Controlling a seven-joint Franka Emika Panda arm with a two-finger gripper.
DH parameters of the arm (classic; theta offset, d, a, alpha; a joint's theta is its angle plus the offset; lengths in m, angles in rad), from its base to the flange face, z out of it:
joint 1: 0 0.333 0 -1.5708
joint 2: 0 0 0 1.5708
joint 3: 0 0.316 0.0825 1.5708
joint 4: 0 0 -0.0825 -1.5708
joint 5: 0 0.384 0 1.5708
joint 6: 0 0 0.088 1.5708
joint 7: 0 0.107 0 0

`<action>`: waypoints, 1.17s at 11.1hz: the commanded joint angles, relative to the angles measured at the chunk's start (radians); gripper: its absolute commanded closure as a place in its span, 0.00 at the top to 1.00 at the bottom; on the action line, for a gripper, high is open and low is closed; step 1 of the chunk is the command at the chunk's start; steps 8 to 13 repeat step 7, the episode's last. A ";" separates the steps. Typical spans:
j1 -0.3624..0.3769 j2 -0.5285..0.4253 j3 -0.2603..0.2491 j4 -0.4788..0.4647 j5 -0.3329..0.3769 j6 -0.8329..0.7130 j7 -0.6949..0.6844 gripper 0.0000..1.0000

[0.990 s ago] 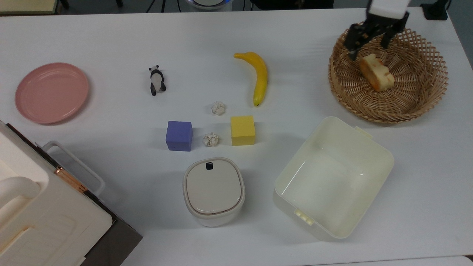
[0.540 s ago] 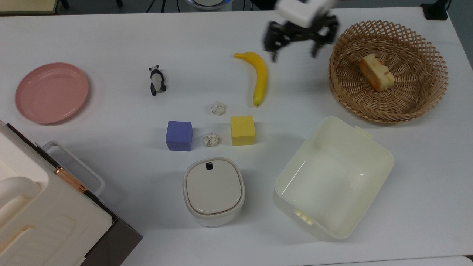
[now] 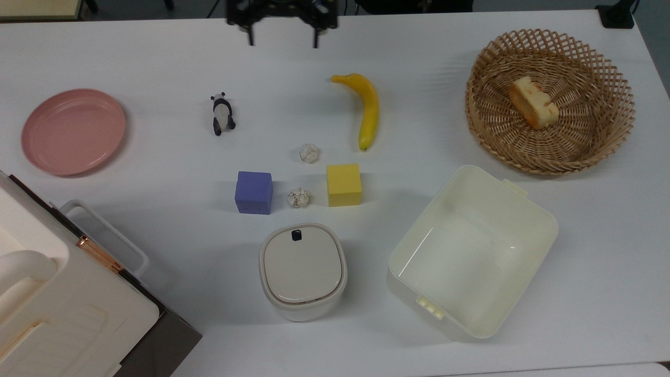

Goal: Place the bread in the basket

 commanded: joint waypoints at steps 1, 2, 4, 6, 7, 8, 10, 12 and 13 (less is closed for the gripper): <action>-0.039 -0.067 0.008 -0.046 0.005 -0.056 -0.006 1.00; -0.057 -0.077 0.008 -0.046 0.005 -0.059 -0.006 1.00; -0.068 -0.063 0.008 -0.040 0.008 -0.047 0.002 1.00; -0.090 -0.069 0.007 -0.038 0.011 -0.049 0.002 1.00; -0.090 -0.071 0.007 -0.038 0.011 -0.055 0.002 1.00; -0.090 -0.071 0.007 -0.038 0.011 -0.055 0.002 1.00; -0.090 -0.071 0.007 -0.038 0.011 -0.055 0.002 1.00; -0.090 -0.071 0.007 -0.038 0.011 -0.055 0.002 1.00; -0.090 -0.071 0.007 -0.038 0.011 -0.055 0.002 1.00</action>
